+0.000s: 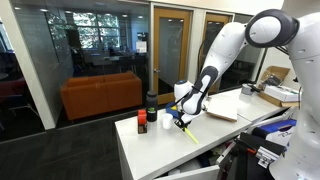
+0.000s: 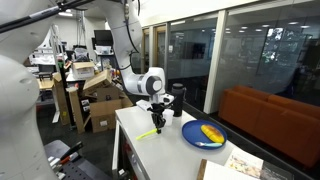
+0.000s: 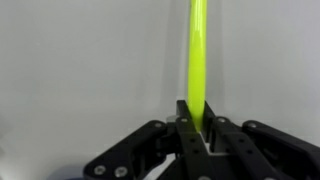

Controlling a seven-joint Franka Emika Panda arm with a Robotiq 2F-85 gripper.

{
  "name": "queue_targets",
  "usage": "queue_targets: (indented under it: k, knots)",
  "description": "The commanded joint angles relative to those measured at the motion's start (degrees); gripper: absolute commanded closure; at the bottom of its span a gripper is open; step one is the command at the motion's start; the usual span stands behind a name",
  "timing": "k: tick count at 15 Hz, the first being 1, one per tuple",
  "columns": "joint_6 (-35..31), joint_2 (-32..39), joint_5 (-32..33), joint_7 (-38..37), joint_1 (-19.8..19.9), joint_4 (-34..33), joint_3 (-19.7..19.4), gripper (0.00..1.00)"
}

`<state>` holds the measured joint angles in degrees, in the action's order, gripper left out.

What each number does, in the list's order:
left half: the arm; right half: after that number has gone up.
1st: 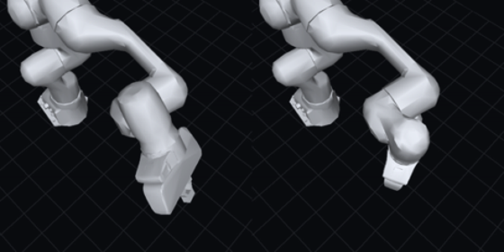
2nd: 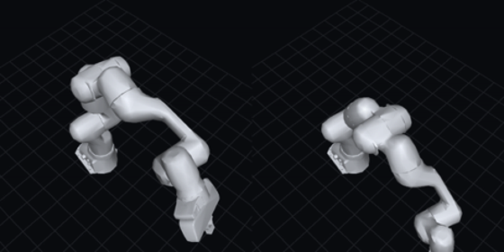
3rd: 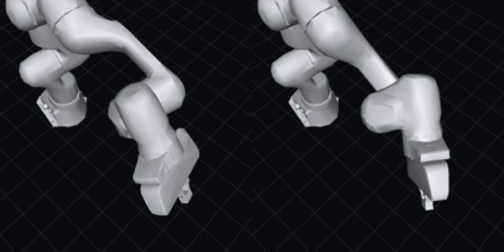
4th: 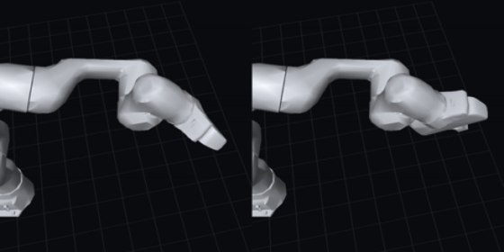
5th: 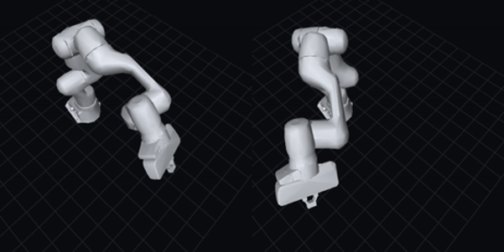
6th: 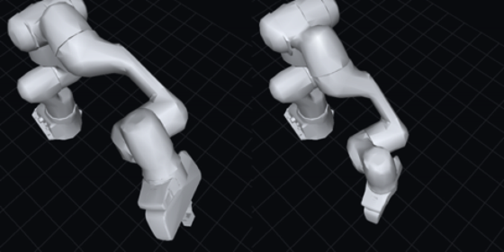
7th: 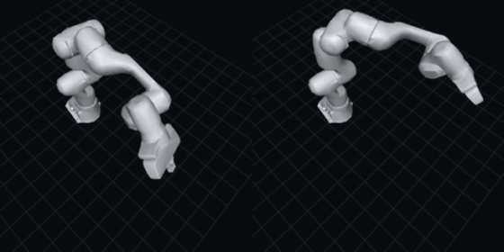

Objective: Take the marker from the white cup and put it on the table

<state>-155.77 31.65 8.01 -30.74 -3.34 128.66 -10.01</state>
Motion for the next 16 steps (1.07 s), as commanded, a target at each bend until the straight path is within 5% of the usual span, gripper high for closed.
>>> queue_targets:
  k: [1,2,3,11,16]
  knots:
    - [-1.16,1.26,-2.1,1.6,-1.46,-0.84,-1.33,0.88]
    - [-1.2,1.29,-2.16,1.56,-1.63,-0.85,-1.47,0.6]
    - [-1.22,1.19,-2.01,1.4,-1.94,-0.83,-1.75,0.6]
    - [0.26,-2.7,0.47,-0.01,-5.89,-0.82,-6.21,0.05]
    - [1.28,-8.9,3.19,-0.91,-7.83,0.18,-8.57,0.0]
